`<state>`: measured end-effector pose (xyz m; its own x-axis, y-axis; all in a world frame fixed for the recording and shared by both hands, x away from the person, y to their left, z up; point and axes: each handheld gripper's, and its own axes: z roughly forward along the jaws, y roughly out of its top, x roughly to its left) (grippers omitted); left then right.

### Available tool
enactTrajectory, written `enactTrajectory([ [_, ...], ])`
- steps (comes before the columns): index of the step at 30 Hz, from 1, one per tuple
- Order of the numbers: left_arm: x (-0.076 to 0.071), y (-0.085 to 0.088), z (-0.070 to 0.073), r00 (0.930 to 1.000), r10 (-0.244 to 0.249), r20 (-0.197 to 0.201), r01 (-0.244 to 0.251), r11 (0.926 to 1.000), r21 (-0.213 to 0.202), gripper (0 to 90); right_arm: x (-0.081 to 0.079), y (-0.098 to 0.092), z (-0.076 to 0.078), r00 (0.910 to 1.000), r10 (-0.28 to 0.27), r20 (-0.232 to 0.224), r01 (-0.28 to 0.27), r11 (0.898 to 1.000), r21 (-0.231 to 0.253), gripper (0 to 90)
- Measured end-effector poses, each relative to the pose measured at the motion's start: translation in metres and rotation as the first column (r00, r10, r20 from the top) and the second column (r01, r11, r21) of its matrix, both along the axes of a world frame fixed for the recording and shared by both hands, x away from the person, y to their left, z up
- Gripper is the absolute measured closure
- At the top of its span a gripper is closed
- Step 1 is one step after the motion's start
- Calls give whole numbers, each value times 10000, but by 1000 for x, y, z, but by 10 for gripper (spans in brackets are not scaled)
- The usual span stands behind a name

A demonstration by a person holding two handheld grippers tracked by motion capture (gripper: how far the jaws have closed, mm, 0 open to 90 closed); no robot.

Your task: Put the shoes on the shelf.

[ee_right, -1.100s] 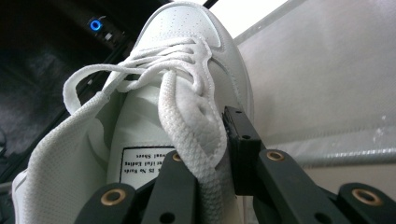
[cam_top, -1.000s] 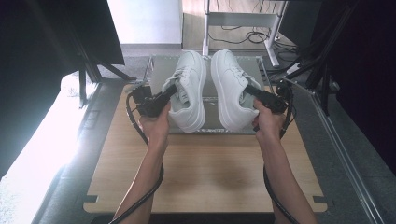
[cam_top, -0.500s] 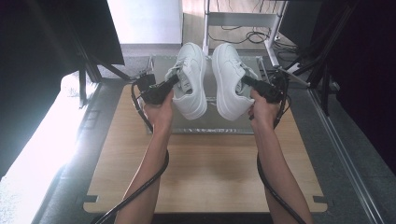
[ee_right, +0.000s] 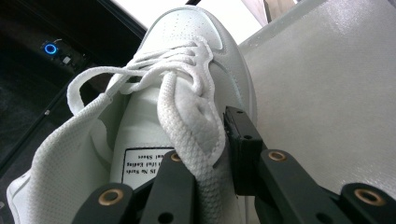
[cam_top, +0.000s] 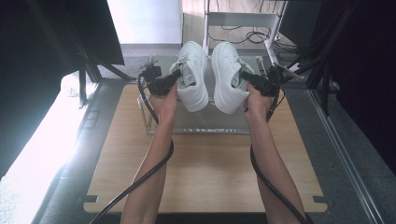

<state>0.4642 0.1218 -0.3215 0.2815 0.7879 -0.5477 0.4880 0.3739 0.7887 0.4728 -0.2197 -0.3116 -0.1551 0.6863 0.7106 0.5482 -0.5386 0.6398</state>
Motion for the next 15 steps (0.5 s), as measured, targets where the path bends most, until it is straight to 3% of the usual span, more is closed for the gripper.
enactTrajectory([
  [8, 4, -5, 5, 9998, -159, -92, 163, 9989, 433, 815, 4, 11, 4, 10000, 72, -9, -72, 9998, -193, 746],
  [15, 8, -9, 6, 9994, -331, -129, 335, 9988, 370, 734, 6, 15, 3, 9997, 224, 71, -223, 9997, -142, 694],
])
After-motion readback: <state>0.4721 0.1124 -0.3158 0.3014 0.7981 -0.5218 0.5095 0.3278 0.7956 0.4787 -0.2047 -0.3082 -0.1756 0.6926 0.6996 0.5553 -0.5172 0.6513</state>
